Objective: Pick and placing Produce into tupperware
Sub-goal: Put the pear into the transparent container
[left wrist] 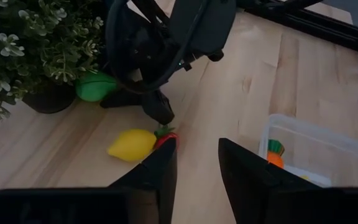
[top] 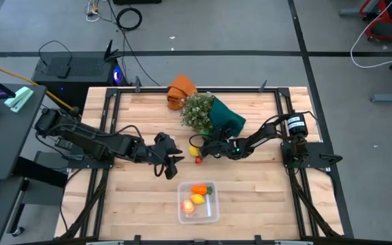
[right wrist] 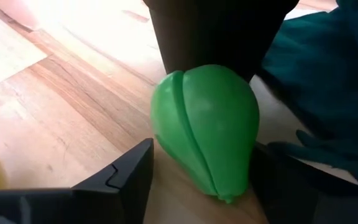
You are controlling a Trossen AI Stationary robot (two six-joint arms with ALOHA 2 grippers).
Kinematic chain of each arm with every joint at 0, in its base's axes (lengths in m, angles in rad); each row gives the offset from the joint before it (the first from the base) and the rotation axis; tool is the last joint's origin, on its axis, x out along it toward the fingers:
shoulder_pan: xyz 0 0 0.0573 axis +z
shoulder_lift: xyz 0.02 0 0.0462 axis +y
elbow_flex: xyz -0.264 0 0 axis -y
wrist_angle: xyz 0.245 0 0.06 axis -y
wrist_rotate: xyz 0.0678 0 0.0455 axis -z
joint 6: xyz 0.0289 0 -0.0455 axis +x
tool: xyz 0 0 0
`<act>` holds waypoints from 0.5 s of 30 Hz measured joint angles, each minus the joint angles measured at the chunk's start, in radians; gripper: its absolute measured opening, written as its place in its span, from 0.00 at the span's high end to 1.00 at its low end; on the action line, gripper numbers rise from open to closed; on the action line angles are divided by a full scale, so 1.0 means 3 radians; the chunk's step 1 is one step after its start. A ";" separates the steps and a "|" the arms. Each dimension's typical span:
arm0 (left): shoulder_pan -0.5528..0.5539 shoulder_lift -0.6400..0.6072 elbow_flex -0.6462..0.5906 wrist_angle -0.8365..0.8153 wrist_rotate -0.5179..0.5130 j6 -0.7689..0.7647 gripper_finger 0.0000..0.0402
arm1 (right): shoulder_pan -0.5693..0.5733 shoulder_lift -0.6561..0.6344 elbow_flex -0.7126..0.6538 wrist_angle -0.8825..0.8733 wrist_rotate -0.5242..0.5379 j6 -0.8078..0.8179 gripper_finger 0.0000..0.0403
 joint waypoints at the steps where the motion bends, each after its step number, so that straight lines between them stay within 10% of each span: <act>1: 0.0001 0.0000 0.0000 0.0000 0.0000 0.0000 0.68 | 0.0000 0.0000 0.0000 -0.0001 0.0000 0.0004 0.49; 15: -0.0001 0.0000 0.0000 -0.0002 0.0000 0.0011 0.70 | 0.0003 -0.0034 -0.0005 -0.0011 -0.0086 0.0007 0.71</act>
